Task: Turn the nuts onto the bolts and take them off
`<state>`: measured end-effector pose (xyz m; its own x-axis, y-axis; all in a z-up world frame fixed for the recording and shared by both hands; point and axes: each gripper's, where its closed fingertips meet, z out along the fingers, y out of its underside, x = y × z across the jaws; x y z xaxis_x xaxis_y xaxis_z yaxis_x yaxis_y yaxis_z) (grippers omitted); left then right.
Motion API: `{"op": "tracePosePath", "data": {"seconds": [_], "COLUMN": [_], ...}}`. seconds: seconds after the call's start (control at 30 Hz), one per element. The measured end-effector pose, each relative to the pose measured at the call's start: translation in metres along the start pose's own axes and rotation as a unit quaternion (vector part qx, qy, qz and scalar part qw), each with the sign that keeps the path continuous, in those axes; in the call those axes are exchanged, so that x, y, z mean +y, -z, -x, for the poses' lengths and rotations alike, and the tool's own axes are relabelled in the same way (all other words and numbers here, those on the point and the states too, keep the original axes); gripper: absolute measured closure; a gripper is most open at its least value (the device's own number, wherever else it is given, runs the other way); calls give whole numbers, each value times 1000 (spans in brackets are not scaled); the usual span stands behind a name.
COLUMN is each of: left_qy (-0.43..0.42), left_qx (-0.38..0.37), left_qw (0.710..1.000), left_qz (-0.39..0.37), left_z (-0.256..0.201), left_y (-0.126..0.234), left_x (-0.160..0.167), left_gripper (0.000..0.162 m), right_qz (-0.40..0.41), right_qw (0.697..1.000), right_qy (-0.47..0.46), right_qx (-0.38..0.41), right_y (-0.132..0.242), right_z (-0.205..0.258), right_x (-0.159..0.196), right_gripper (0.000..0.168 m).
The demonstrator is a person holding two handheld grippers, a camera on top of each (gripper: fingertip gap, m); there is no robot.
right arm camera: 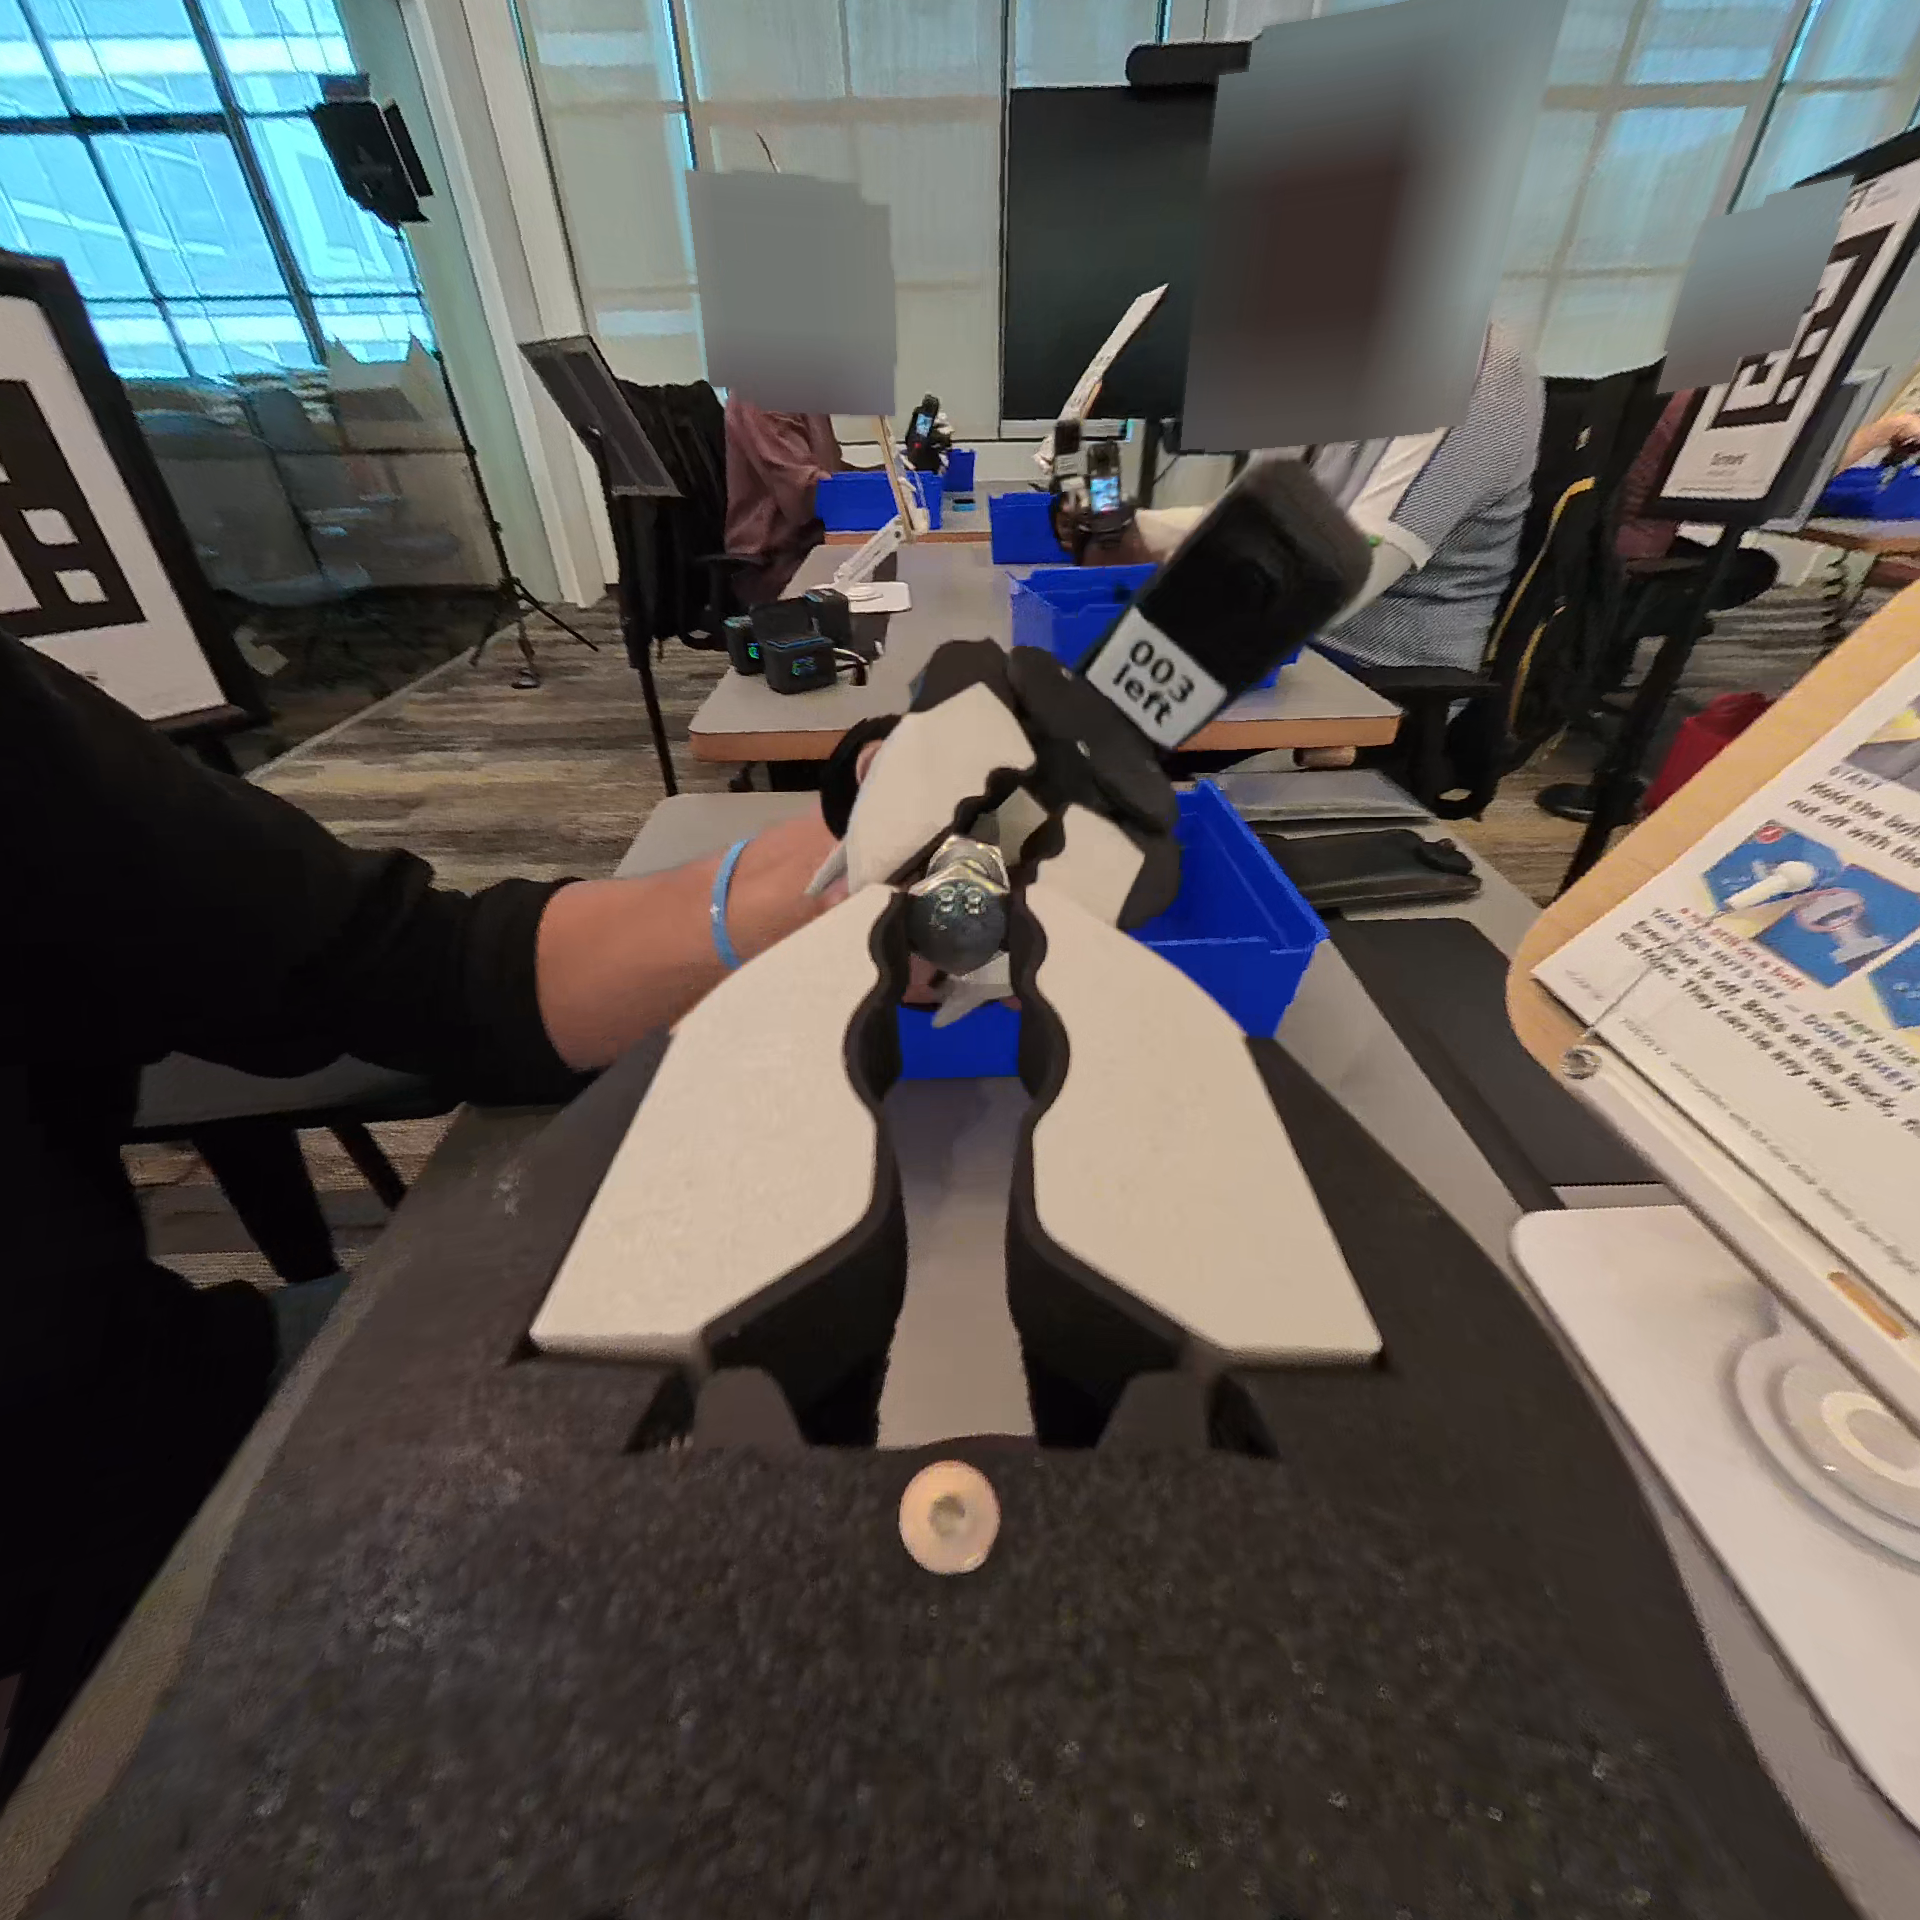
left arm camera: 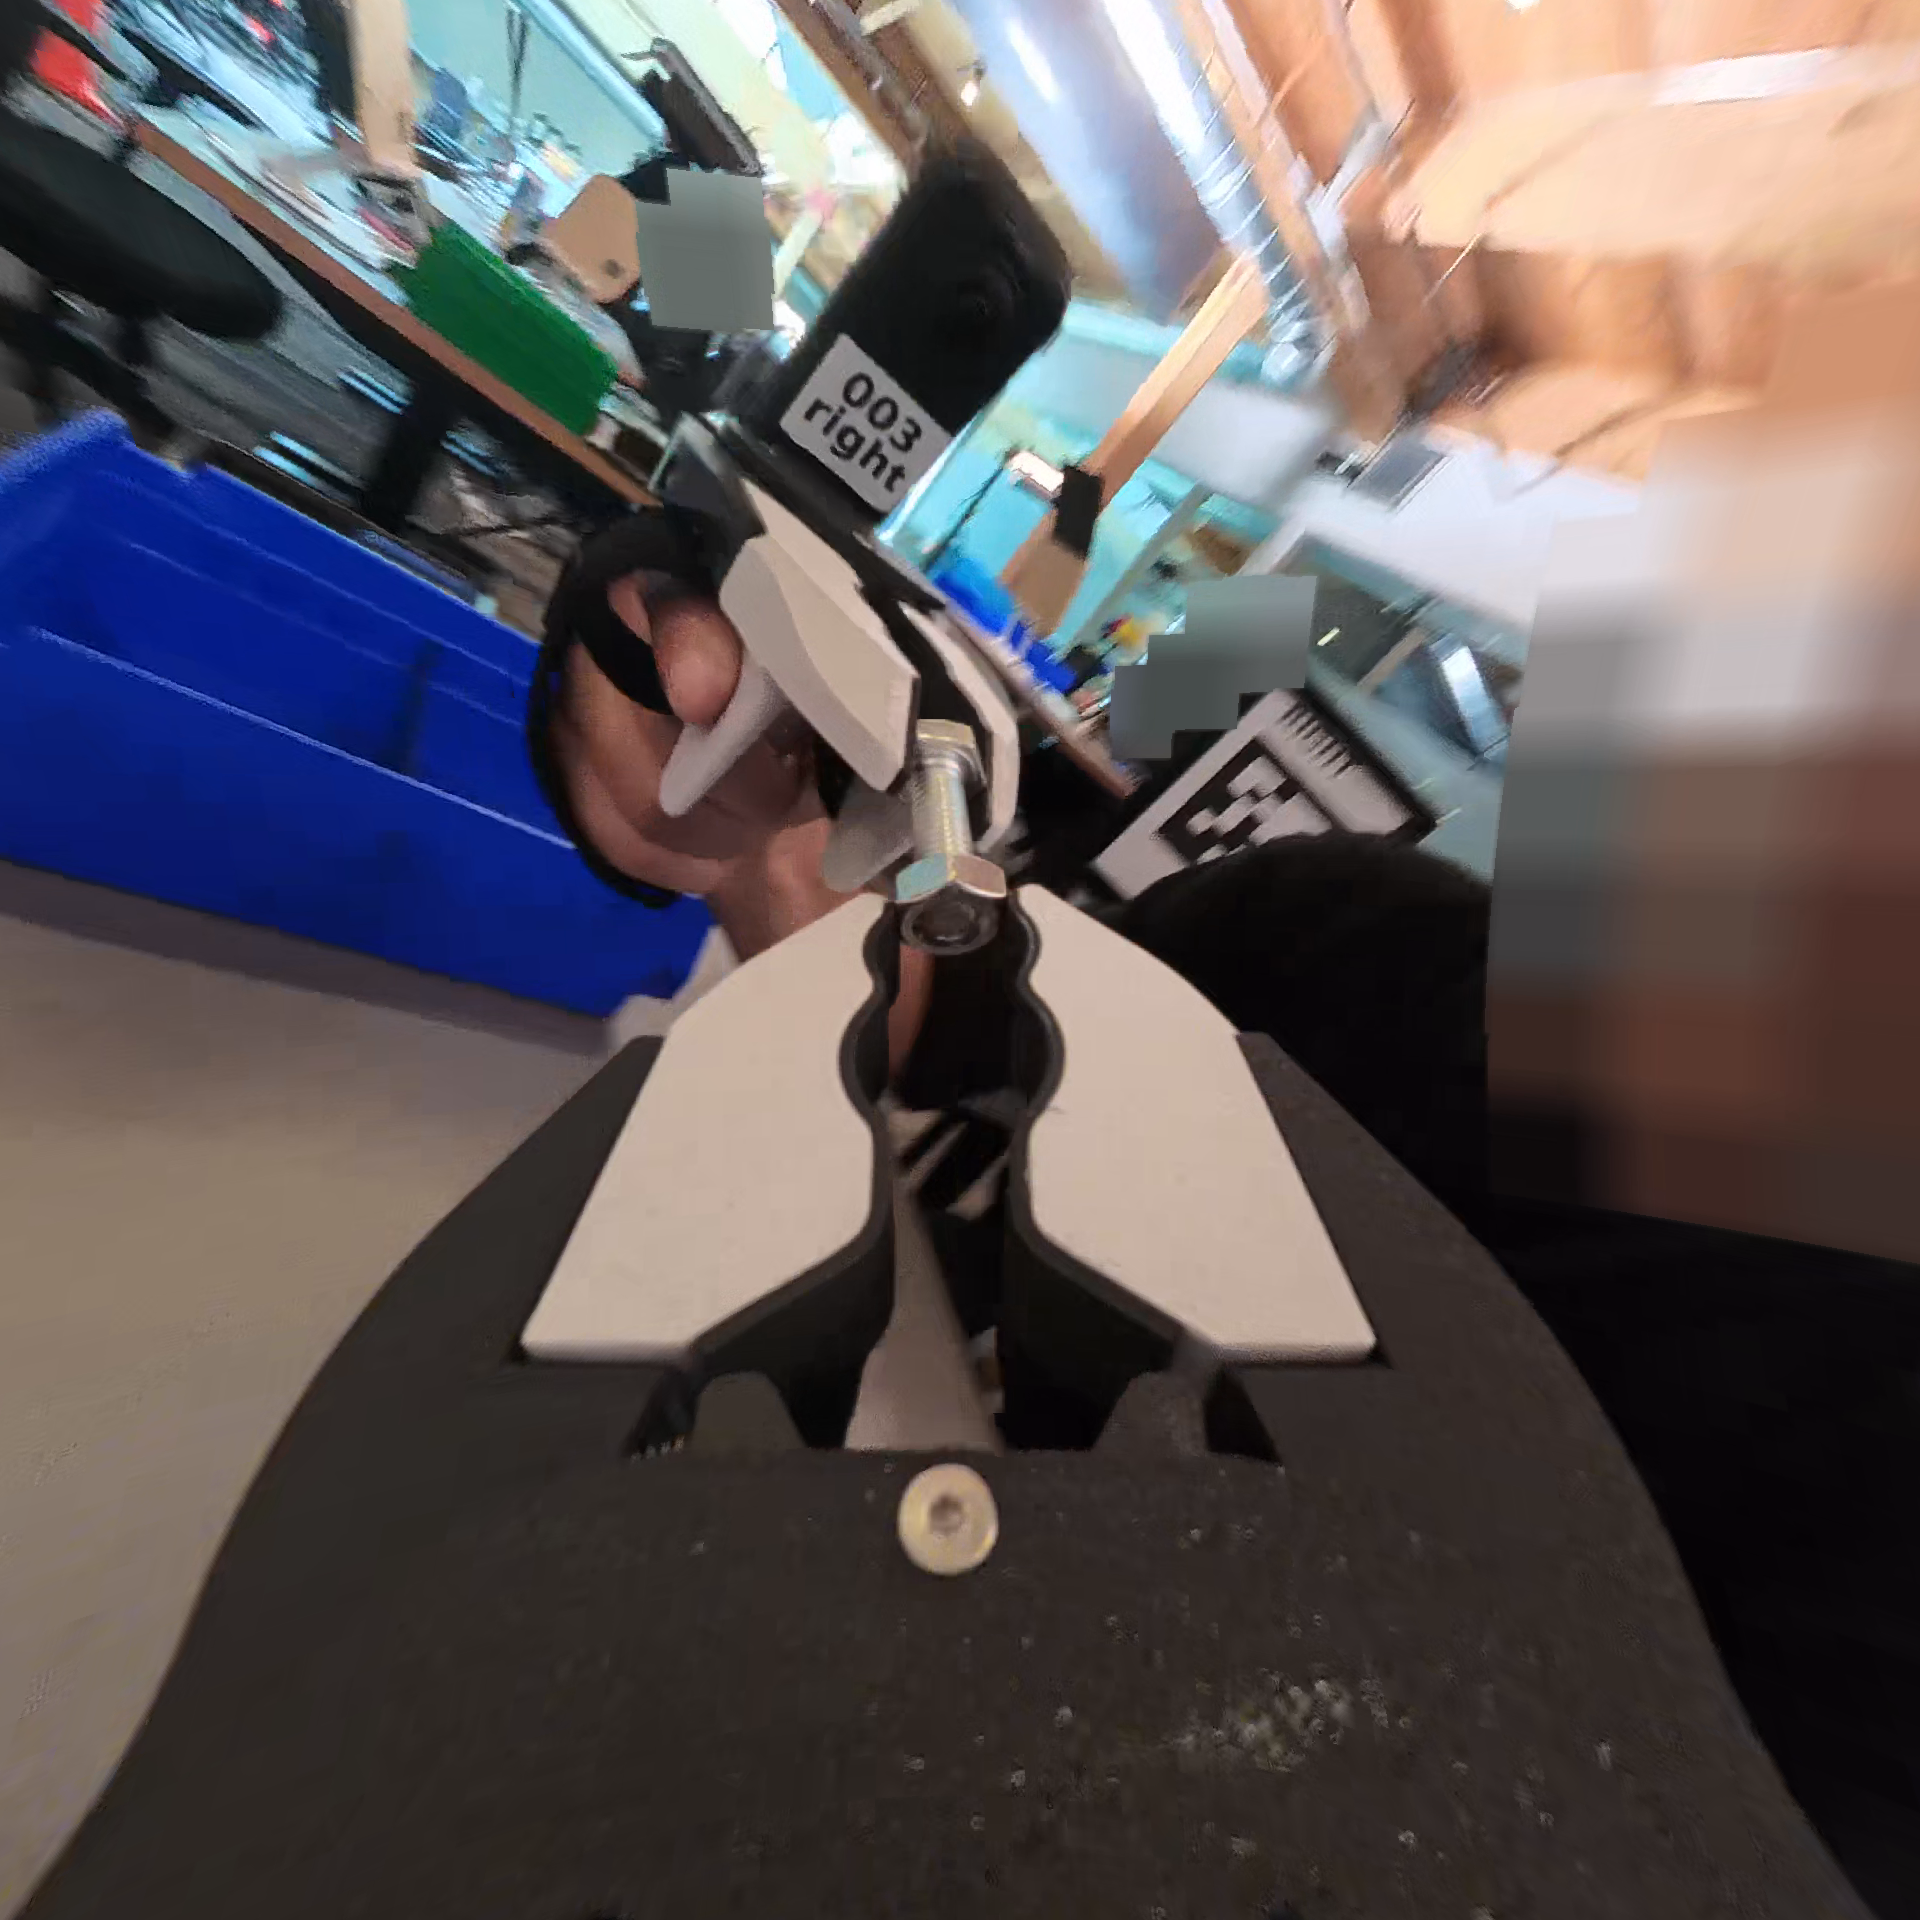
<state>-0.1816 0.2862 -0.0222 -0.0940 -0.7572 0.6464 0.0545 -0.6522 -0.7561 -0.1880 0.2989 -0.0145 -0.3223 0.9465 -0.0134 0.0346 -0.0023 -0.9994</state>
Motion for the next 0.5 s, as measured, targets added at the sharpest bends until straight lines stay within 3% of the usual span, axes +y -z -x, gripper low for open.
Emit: {"op": "tracePosePath", "data": {"seconds": [0.13,0.33,0.4,0.5], "left_qy": [100,163,159,68], "left_qx": [49,40,15,-53], "left_qw": [993,984,985,995], "left_qz": [-40,-56,-59,-46], "left_z": [2,2,1,-2], "left_y": [-1,2,3,7], "left_x": [-8,-3,-6,-9], "left_gripper": [145,142,140,127], "right_qz": [15,80,72,19], "right_qw": [996,969,971,988], "right_qy": [78,212,199,119], "right_qx": [48,102,108,97], "right_y": [3,1,-1,-4], "right_z": [-5,-2,-4,-8], "right_x": [2,15,14,10], "right_gripper": [150,150,150,150]}}
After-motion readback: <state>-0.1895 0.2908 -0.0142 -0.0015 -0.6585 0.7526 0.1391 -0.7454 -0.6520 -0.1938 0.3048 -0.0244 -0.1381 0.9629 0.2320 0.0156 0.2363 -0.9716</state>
